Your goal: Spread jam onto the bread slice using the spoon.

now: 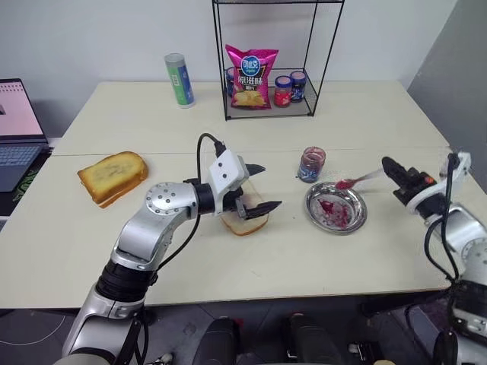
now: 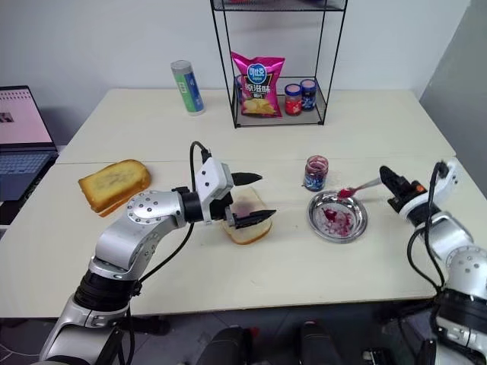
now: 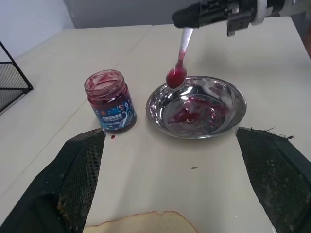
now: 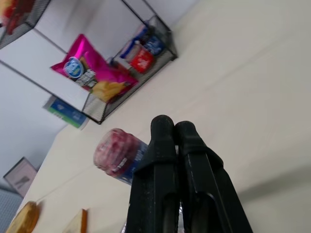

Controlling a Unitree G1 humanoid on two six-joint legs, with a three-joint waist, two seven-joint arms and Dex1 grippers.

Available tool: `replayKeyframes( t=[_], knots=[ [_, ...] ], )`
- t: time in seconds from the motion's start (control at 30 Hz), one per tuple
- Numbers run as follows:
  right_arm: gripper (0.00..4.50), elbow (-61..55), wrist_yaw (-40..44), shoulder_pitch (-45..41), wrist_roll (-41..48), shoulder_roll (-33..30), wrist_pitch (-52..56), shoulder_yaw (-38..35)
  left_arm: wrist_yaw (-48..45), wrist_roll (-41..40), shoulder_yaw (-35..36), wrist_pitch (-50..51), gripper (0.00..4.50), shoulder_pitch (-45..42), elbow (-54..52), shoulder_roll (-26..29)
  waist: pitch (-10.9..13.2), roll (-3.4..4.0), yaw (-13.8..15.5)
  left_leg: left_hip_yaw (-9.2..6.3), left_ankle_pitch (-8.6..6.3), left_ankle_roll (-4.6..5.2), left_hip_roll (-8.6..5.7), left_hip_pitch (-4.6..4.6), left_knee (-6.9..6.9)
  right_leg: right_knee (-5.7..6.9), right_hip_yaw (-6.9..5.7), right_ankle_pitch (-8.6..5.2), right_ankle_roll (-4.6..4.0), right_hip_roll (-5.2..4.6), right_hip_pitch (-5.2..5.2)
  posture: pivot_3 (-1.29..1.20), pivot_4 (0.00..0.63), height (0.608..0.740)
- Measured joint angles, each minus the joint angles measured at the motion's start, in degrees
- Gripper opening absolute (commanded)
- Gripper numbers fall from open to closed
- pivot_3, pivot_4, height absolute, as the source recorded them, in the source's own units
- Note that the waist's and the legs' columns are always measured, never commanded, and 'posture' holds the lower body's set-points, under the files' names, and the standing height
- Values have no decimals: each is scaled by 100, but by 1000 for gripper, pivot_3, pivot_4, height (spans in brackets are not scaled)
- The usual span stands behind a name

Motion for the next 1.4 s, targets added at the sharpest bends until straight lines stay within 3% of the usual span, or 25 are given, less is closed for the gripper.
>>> replayKeyframes(
  t=[0.17, 0.37, 0.7, 0.9, 1.4],
  knots=[
    [33, 256, 510, -1057, 173, -629, 486, 70, 127, -53, 427, -111, 4500, -33, 86, -43, 2, 1, 4, -1, 0, 0, 0, -3, 3, -3, -3, 1, 0, 0, 0, 0, 150, 740],
    [33, 1137, 797, -2193, -770, -413, 18, 678, 235, -143, 622, -116, 4500, -172, 251, -233, 2, 1, 3, 6, 0, 0, -1, -4, 3, -4, -2, 9, -7, 0, 0, 0, 150, 740],
    [33, 2110, 1871, -2570, -2784, -106, -1162, 1971, 375, -112, 625, -123, 4500, -170, 260, -271, 2, 1, 6, 4, 0, 0, -3, -9, 6, -3, -3, 23, -21, -7, -5, 0, 150, 740],
    [33, 2511, 2231, -2777, -3458, -61, -1755, 2066, 447, -113, 626, -120, 4500, -130, 180, -264, 2, 1, 7, 3, 0, 0, -3, -9, 3, -5, -3, 23, -21, -7, -5, 0, 150, 740],
    [33, 2716, 2928, -2754, -5245, 75, -3083, 3086, 494, -112, 624, -114, 4500, -110, 139, -264, 2, 1, 4, 1, 1, -2, -3, -6, 4, -2, -4, 24, -22, -8, -5, 0, 150, 740]
  ],
)
